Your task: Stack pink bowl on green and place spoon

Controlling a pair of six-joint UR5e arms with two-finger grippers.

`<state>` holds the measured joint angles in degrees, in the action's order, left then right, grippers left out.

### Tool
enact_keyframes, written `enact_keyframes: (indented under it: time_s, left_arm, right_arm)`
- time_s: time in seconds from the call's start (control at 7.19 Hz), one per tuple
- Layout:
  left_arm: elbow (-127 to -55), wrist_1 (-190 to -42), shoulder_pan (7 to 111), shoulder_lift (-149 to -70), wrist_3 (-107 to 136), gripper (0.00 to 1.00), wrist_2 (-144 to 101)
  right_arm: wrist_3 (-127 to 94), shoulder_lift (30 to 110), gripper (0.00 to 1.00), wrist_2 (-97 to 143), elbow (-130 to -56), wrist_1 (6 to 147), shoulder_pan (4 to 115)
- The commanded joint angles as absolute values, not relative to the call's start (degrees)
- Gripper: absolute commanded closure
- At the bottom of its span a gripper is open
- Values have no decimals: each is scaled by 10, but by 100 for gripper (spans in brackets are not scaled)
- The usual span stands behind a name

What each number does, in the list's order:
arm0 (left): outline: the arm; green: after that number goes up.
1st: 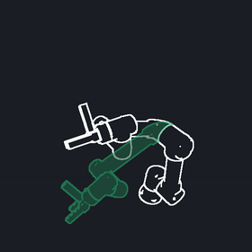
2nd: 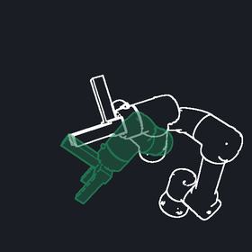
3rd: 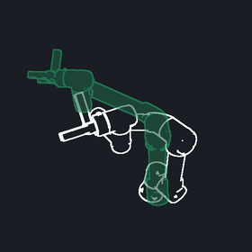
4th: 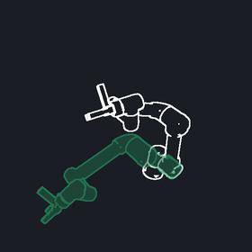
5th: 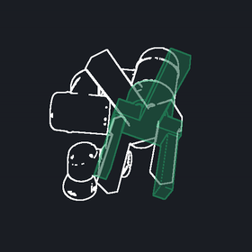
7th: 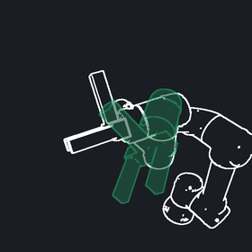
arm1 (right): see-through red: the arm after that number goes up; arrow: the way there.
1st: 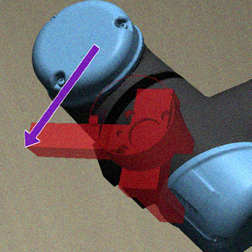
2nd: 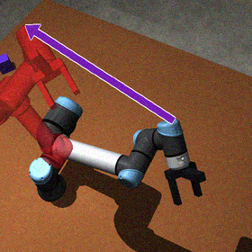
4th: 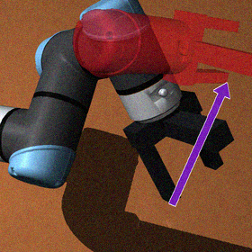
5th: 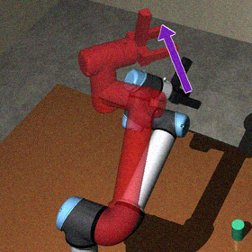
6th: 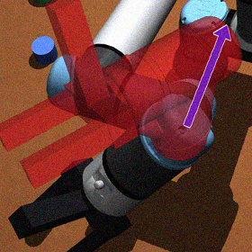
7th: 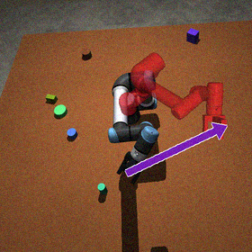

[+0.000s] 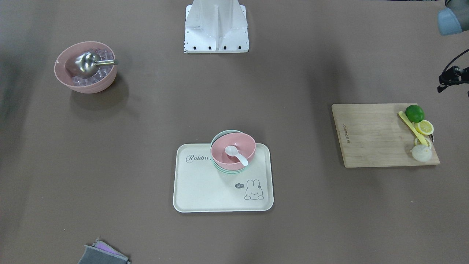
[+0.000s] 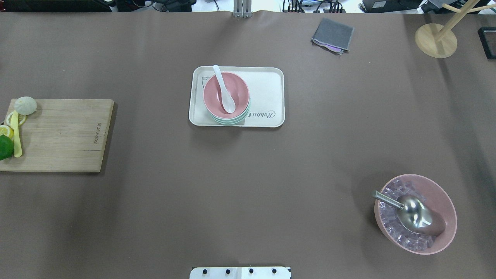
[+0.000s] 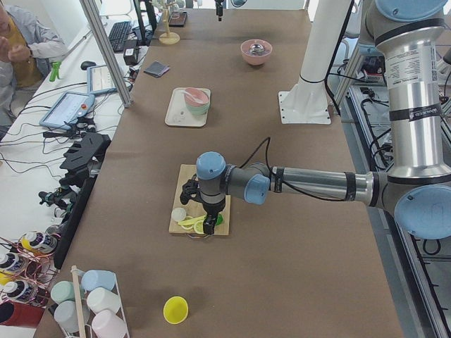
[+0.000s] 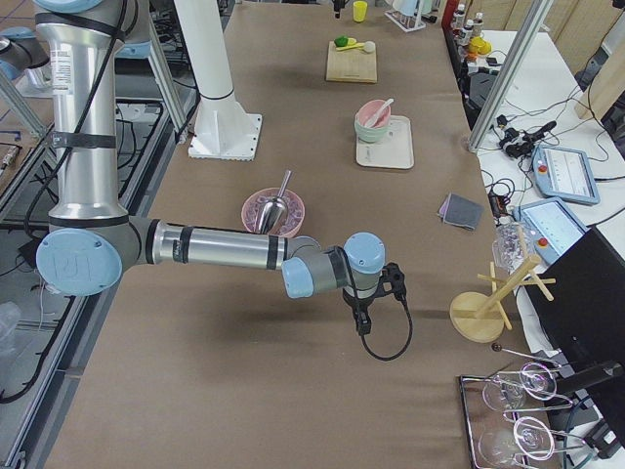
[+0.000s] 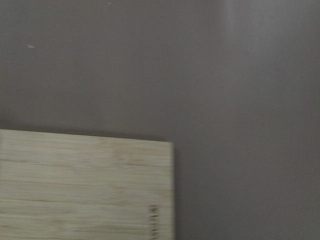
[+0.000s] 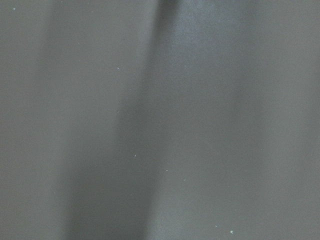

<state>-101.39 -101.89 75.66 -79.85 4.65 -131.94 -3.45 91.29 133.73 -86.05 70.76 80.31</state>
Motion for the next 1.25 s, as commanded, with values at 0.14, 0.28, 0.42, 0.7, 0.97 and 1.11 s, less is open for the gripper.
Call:
enact_keyframes:
  time_s: [0.14,0.28,0.42,0.7,0.97,1.11]
  left_arm:
    - [-1006,-1020,766,-814,48,2,-1355]
    - [-1006,-1020,768,-813,49,2,-1355]
    - [-1007,-1020,769,-816,48,2,-1355]
    - [-1018,-1020,769,-816,48,2,-1361]
    - [-1020,-1020,771,-814,48,2,-1359]
    - [-1018,-1020,770,-815,48,2,-1357]
  right_arm:
    - [-41,912,0,1342,-860,708,802]
    - [-38,911,0,1344,-860,708,802]
    - [-40,912,0,1344,-861,706,802]
    - [-40,917,0,1339,-861,701,802]
    - [-40,918,0,1344,-870,701,802]
    - [-40,918,0,1344,-872,700,803]
